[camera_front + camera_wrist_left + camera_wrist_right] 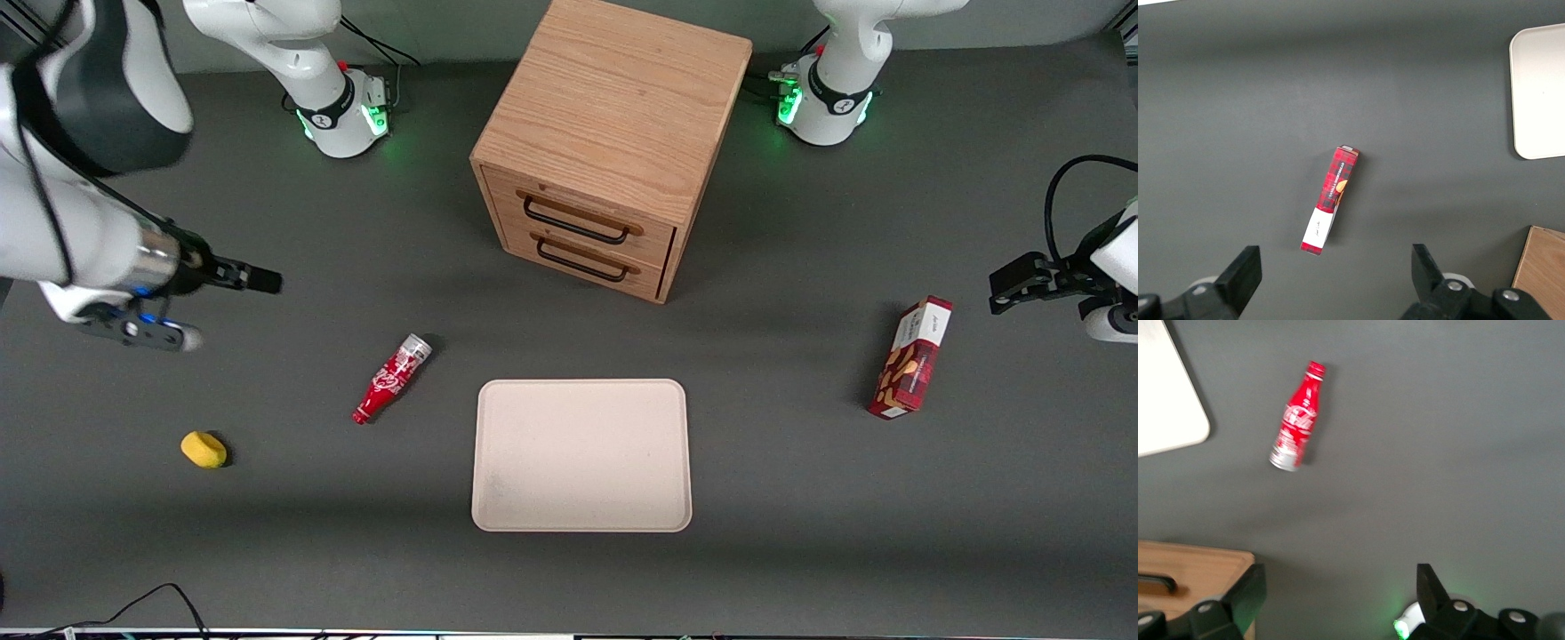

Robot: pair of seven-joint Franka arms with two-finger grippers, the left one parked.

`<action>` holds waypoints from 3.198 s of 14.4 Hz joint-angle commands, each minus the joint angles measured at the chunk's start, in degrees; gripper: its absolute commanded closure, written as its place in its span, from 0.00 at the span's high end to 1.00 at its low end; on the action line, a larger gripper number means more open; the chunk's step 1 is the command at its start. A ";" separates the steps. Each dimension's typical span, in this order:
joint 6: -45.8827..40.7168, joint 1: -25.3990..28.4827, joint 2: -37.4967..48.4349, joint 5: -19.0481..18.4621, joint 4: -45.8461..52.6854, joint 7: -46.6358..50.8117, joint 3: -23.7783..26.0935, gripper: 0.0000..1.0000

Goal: Place coke bottle on tray
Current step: 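Move the open right gripper down over the red Coca-Cola bottle, then close the right gripper around the bottle's body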

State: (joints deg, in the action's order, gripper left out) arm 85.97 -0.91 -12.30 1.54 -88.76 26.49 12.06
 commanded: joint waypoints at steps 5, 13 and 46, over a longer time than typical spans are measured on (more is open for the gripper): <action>11.65 4.60 -9.15 -3.91 -1.39 18.32 2.18 1.00; 33.01 4.78 -10.11 -8.30 -17.04 23.96 2.18 1.00; 50.62 5.30 -20.93 -17.18 -21.19 39.16 1.66 0.00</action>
State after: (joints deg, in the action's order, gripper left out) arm 135.91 4.20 -33.36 -13.75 -109.65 62.95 13.81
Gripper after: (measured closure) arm 0.101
